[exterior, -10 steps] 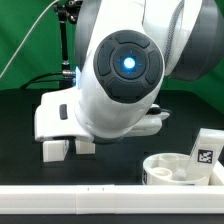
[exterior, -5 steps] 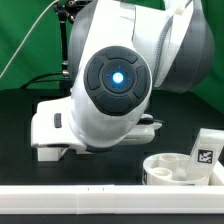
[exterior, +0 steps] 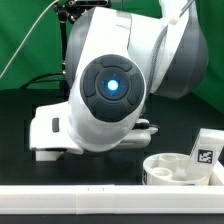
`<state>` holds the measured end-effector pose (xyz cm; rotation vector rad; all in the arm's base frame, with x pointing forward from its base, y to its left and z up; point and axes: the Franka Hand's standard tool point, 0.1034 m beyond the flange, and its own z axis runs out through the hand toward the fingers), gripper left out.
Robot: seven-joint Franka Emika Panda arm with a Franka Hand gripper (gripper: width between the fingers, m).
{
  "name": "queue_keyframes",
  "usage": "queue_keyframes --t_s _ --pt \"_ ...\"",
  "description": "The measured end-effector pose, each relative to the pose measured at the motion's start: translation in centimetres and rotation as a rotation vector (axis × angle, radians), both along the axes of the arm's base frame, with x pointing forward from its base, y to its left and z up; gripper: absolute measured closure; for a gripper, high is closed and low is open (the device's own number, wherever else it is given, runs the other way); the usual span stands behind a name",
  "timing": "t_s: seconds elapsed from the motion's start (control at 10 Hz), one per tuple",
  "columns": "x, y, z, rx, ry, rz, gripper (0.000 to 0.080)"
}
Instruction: Assemble stool
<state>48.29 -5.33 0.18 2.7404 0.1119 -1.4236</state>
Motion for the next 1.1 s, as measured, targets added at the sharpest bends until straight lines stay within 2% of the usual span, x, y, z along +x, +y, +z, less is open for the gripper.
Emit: queue_keyframes --t_s 0.2,0.3,0.4,0.6,0.7,1.0,1.1 --pt "-0.1 0.0 0.0 0.001 -0.001 0.0 0.0406" --pt "-0.1 0.0 0.0 0.001 -0.001 -0.001 0.0406" --pt "-0.1 0.0 0.0 0.001 -0.002 -0.001 0.0463" --pt "0.4 0.0 0.3 0.003 -0.01 0.002 0.0463" --pt "1.2 0.2 1.1 0.01 -0.016 0.007 0.0463" --pt "4.2 1.2 5.4 0.014 -0.017 0.01 0.0463" --pt "5.2 1.9 6.8 -0.003 -0.047 0.008 0.0463"
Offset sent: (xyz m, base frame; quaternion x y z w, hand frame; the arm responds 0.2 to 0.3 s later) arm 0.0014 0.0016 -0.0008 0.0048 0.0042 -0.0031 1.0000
